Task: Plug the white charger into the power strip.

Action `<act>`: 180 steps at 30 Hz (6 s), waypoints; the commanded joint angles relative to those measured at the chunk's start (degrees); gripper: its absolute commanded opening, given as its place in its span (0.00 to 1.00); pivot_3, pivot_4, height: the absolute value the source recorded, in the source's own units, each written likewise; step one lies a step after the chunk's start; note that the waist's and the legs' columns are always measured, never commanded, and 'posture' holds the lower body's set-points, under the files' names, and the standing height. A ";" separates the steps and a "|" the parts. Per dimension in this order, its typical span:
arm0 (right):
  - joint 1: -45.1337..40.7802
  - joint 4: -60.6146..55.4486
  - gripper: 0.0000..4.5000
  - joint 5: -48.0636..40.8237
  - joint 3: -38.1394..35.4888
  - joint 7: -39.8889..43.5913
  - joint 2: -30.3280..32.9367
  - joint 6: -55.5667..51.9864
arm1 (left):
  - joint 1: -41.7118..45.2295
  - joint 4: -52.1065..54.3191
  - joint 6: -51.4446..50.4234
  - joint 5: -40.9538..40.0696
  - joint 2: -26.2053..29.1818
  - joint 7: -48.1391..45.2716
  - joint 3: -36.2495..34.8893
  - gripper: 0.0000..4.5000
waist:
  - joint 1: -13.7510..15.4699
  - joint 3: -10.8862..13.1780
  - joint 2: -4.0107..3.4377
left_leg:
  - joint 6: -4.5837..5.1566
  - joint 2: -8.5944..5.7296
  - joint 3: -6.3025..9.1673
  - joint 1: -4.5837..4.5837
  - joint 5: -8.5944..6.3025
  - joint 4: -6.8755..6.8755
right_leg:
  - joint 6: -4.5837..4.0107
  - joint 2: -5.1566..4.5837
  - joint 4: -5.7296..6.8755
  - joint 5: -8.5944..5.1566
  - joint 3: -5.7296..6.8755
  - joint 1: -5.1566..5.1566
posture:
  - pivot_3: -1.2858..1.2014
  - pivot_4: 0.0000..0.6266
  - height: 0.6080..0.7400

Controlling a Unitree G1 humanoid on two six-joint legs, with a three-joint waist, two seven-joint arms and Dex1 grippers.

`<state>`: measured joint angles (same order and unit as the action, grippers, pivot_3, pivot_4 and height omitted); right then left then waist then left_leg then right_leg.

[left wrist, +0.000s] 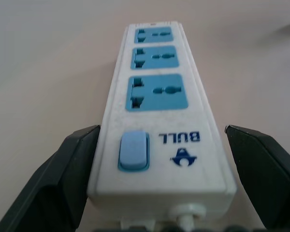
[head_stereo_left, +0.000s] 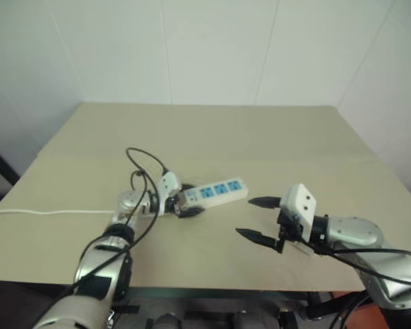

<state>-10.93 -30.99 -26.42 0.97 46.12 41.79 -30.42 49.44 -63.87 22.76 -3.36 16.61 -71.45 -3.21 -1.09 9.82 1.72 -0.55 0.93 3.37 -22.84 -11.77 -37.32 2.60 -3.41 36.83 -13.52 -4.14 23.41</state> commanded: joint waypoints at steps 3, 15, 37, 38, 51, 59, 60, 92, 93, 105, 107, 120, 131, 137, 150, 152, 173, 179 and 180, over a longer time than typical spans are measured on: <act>-0.22 -0.38 1.00 0.11 -1.24 0.82 -0.11 2.13 | -2.95 3.17 2.06 -7.58 0.79 -8.63 -3.63 1.00 | -0.15 0.00 0.00 | 0.00 0.01 0.00 0.02 0.00 0.01 | -0.01 0.01 0.01 0.00 0.00 0.01 | 0.52 0.24 1.00; 0.90 -0.32 1.00 -0.18 -2.71 2.40 0.60 2.95 | -1.95 -3.56 8.07 -9.34 1.50 -8.42 -6.71 1.00 | 0.08 0.00 0.01 | 0.00 0.00 0.00 0.01 0.00 0.00 | 0.00 0.00 -0.02 0.01 0.01 0.00 | 0.52 0.24 1.00; 3.83 -1.50 1.00 0.20 -3.43 2.02 0.53 3.20 | 1.66 -10.14 7.91 -2.94 0.54 -3.68 -5.82 1.00 | 0.04 0.02 0.03 | 0.00 -0.01 0.02 -0.01 0.00 0.00 | 0.02 0.00 -0.05 0.01 0.02 0.00 | 0.52 0.24 1.00; 3.92 -1.54 1.00 0.18 -3.48 2.00 0.55 3.16 | 1.67 -10.18 7.93 -2.83 0.45 -3.61 -5.84 1.00 | 0.04 0.02 0.03 | 0.00 -0.01 0.02 -0.01 0.00 0.00 | 0.02 0.00 -0.04 0.01 0.02 0.00 | 0.52 0.24 1.00; 4.02 -1.69 1.00 0.38 -2.69 1.53 0.17 2.97 | 0.77 -10.27 8.86 -1.01 -0.05 -1.82 -5.30 0.74 | 0.07 0.02 0.03 | 0.00 0.00 0.01 0.01 0.00 0.00 | 0.02 0.00 -0.04 0.01 0.02 -0.02 | 0.52 0.24 1.00; 4.02 -1.54 1.00 0.80 -2.14 1.66 0.05 3.22 | 1.09 -9.73 9.95 -1.14 -0.70 -0.64 -5.51 0.72 | 0.14 0.02 0.03 | 0.00 -0.01 0.01 0.01 0.00 -0.01 | 0.03 0.00 -0.04 0.01 0.02 -0.02 | 0.52 0.24 1.00; 4.02 -1.61 1.00 0.80 -2.22 1.59 0.06 3.20 | 1.14 -9.53 10.12 -1.26 -0.81 -0.83 -5.51 0.72 | 0.16 0.02 0.03 | 0.00 -0.01 0.01 0.00 0.00 -0.01 | 0.03 0.00 -0.05 0.01 0.02 -0.02 | 0.52 0.24 1.00; -31.32 2.84 1.00 1.78 25.77 2.84 28.28 -44.99 | -6.26 6.06 6.79 -7.16 0.05 -21.05 5.28 0.72 | 0.32 0.05 0.01 | 0.00 0.00 -0.03 -0.71 0.00 -0.14 | -0.01 -0.05 0.02 0.04 0.00 0.76 | 0.52 0.24 1.00; -31.42 3.51 1.00 2.47 26.67 2.92 28.11 -44.93 | -6.53 6.38 6.71 -7.27 0.04 -21.05 5.30 0.72 | 0.33 0.05 0.00 | 0.00 0.01 -0.03 -0.71 0.00 -0.14 | -0.01 -0.05 0.02 0.04 0.00 0.76 | 0.52 0.24 1.00; -31.02 7.01 1.00 7.77 31.18 4.27 26.97 -43.99 | -7.77 7.65 6.58 -7.69 0.69 -20.10 4.77 0.72 | 0.28 0.04 0.00 | 0.00 0.00 -0.03 -0.71 0.00 -0.23 | -0.01 -0.05 0.07 0.04 0.00 0.75 | 0.52 0.24 1.00; -30.82 7.47 1.00 8.76 32.13 4.36 27.09 -43.70 | -7.92 7.81 6.64 -7.67 0.77 -19.95 4.82 0.72 | 0.28 0.04 0.00 | 0.00 0.01 -0.03 -0.71 0.00 -0.23 | -0.01 -0.05 0.09 0.04 0.00 0.76 | 0.52 0.24 1.00; -29.96 7.81 0.59 10.91 32.14 6.59 26.43 -43.30 | -8.67 7.88 7.15 -7.13 1.41 -18.98 5.12 0.72 | 0.20 0.04 -0.01 | 0.00 0.01 -0.03 -0.69 0.00 -0.26 | -0.01 -0.04 0.14 0.04 0.00 0.75 | 0.52 0.24 1.00; -32.03 4.07 0.25 12.52 31.32 9.56 27.98 -42.07 | -9.09 10.40 3.98 -8.25 2.26 -20.68 5.33 0.72 | 0.14 0.04 -0.01 | 0.00 0.01 -0.03 -0.69 0.00 -0.29 | -0.01 -0.04 0.16 0.04 0.00 0.76 | 0.52 0.24 1.00; -32.59 5.95 0.25 5.94 12.98 10.37 20.79 -31.96 | -9.58 15.07 -1.78 -9.97 6.71 -21.05 10.11 0.72 | -0.75 0.04 -0.01 | 0.01 0.06 -0.02 -0.64 0.00 -0.27 | -0.01 0.02 0.19 0.04 0.00 0.74 | 0.52 0.24 1.00; -17.83 19.91 0.25 -6.32 -6.87 13.00 -14.00 6.99 | -15.26 29.14 -12.68 -11.61 9.89 -17.28 9.96 0.72 | -1.16 0.03 0.03 | 0.01 0.04 0.07 -0.56 0.00 -0.31 | -0.42 0.03 0.29 0.29 0.04 0.59 | 0.52 0.24 1.00; -16.59 22.31 0.25 -6.90 -6.66 15.06 -17.08 11.33 | -16.53 31.52 -14.10 -11.68 9.96 -15.58 9.83 0.72 | -1.16 0.03 0.03 | 0.01 0.04 0.06 -0.54 0.00 -0.31 | -0.42 0.02 0.30 0.29 0.03 0.58 | 0.52 0.24 1.00; -19.53 44.94 0.25 -6.07 0.37 33.38 -28.63 27.95 | -21.83 39.46 -15.93 -10.70 11.04 -9.12 10.62 0.72 | -1.28 0.04 0.00 | 0.01 0.04 0.05 -0.40 0.00 -0.31 | -0.45 0.03 0.31 0.31 0.03 0.52 | 0.52 0.24 1.00; -21.83 51.20 0.25 -3.94 1.06 34.96 -29.84 30.86 | -21.85 39.62 -16.03 -10.86 11.12 -9.32 10.79 0.72 | -1.24 0.04 -0.01 | 0.01 0.03 0.05 -0.42 0.00 -0.31 | -0.45 0.02 0.31 0.31 0.03 0.51 | 0.52 0.24 1.00; -21.99 51.87 0.25 -3.71 1.04 35.13 -29.96 31.25 | -21.85 39.66 -16.05 -10.90 11.14 -9.36 10.78 0.72 | -1.24 0.04 -0.01 | 0.01 0.03 0.05 -0.42 0.00 -0.31 | -0.45 0.02 0.31 0.31 0.03 0.52 | 0.52 0.24 1.00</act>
<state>-31.51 20.74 -30.22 2.06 80.24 12.20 -1.01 27.94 -25.62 6.26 -15.03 27.06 -81.18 7.14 -2.33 9.86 1.71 -0.54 0.96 3.43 -23.26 -11.78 -37.62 2.14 -3.39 37.14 -13.21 -4.11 23.93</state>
